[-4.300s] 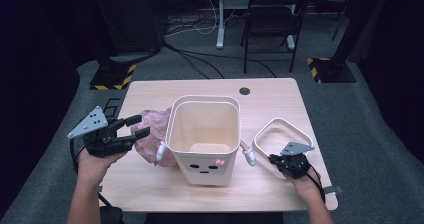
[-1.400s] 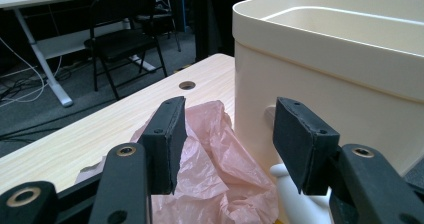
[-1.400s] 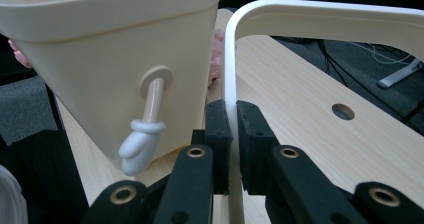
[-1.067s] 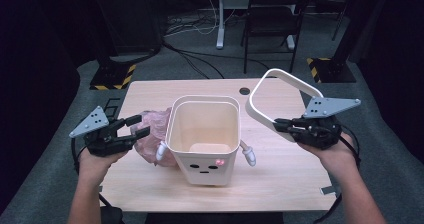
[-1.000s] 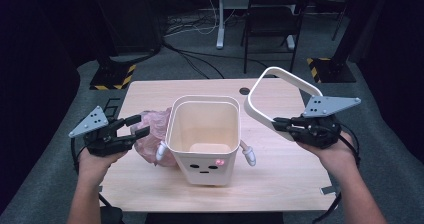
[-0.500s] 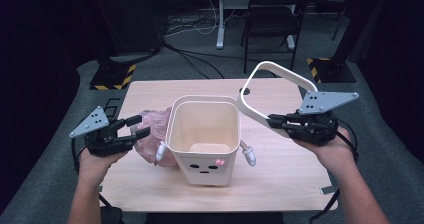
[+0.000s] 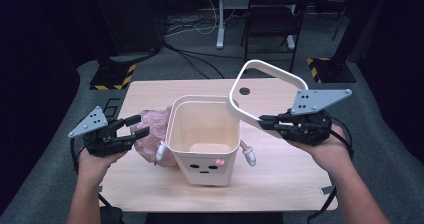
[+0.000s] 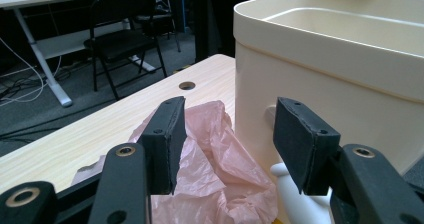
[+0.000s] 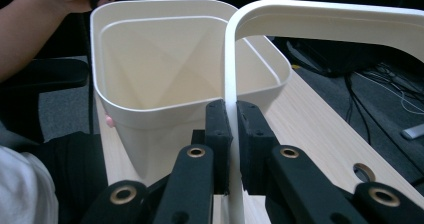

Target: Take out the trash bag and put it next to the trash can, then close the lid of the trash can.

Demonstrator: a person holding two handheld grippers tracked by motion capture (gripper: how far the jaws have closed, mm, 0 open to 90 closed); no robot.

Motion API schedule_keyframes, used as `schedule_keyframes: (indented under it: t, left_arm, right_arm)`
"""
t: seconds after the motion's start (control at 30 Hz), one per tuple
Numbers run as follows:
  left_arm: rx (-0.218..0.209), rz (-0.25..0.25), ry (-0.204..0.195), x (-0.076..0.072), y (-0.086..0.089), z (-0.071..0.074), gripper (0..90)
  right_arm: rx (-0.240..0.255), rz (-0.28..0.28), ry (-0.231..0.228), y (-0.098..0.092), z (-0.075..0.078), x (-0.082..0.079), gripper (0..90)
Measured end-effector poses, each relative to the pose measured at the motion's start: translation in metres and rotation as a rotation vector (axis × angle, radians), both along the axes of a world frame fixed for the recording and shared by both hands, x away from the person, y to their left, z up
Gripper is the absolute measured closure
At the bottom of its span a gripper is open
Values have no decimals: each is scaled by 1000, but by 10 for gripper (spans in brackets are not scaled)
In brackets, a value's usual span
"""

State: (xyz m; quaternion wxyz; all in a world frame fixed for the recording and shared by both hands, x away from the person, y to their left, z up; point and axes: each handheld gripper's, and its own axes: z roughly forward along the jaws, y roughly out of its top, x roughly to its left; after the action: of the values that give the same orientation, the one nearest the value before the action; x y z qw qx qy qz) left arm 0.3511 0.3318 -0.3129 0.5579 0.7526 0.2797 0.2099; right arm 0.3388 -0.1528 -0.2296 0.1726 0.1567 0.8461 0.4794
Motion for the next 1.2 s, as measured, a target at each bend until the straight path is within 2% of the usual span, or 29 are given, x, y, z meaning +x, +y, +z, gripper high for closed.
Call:
schedule_keyframes:
  t: [0.3, 0.6, 1.0, 1.2]
  left_arm:
    - [20, 0, 5, 2, -4, -2, 461]
    - [-9, 16, -1, 0, 2, 0, 457]
    - [-5, 15, -2, 1, 2, -1, 455]
    - [-9, 20, -1, 0, 4, 0, 454]
  right_arm:
    - [-9, 61, 0, 19, 7, -3, 843]
    - [-24, 125, -6, 40, 9, -6, 842]
    - [-51, 204, 3, 67, 10, -7, 842]
    - [-49, 244, 6, 78, 8, -6, 842]
